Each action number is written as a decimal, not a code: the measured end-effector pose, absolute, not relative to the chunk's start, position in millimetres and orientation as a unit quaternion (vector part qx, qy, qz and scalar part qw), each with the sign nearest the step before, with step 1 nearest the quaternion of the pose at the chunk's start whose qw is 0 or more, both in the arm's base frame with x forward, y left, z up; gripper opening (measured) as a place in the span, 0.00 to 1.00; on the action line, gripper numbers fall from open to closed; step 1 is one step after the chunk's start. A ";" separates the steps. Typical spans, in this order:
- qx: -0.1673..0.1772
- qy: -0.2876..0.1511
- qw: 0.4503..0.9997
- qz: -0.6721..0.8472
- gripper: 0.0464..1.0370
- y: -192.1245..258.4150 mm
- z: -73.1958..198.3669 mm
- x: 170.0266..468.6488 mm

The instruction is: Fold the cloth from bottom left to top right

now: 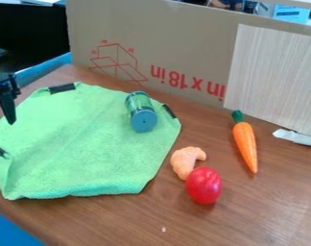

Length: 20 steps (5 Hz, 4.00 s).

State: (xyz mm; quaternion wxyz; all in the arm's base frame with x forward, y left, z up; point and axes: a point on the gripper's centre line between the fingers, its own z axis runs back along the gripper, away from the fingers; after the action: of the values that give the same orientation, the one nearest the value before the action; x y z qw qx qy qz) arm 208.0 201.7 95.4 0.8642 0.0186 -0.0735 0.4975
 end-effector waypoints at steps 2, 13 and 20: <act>0.028 -0.035 0.862 0.504 0.96 211.0 76.2 209.2; 0.071 -0.042 0.870 0.486 0.33 235.8 31.7 209.6; -0.006 -0.033 0.864 0.502 0.01 165.2 90.1 284.2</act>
State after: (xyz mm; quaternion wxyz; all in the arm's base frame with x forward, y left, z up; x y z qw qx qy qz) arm 284.2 165.2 90.1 0.8643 -0.0059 -0.0330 0.5019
